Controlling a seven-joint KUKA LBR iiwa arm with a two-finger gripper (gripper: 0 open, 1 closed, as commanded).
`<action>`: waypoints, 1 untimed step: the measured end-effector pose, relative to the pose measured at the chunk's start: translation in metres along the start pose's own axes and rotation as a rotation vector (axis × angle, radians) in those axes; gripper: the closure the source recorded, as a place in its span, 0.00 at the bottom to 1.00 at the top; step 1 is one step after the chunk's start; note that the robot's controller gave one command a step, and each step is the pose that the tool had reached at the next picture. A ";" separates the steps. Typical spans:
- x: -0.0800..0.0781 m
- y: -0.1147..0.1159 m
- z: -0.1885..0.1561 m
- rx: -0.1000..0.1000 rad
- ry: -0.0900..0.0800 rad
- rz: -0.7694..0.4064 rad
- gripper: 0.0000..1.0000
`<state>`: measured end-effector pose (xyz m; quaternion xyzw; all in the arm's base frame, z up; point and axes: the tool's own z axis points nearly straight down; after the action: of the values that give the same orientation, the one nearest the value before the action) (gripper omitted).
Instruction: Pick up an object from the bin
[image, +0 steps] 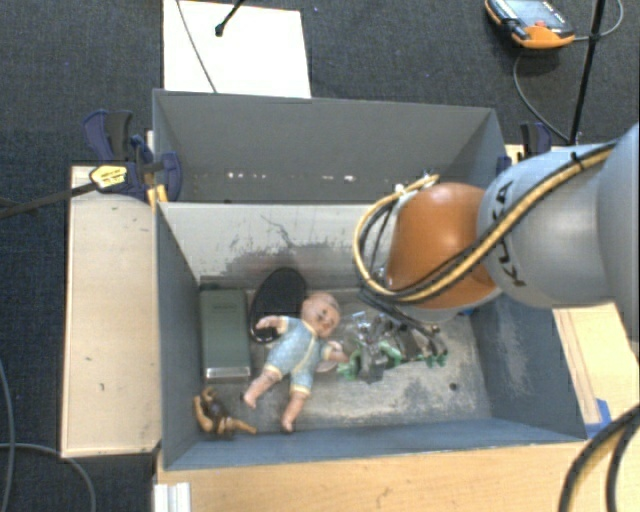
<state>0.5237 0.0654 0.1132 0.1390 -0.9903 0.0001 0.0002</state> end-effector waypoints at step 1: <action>0.000 0.000 -0.007 0.000 -0.002 0.000 1.00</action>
Offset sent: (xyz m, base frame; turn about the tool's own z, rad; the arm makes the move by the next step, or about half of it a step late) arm 0.0000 -0.0001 0.0251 0.0000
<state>0.5242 0.0655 0.1198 0.1389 -0.9903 0.0001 -0.0007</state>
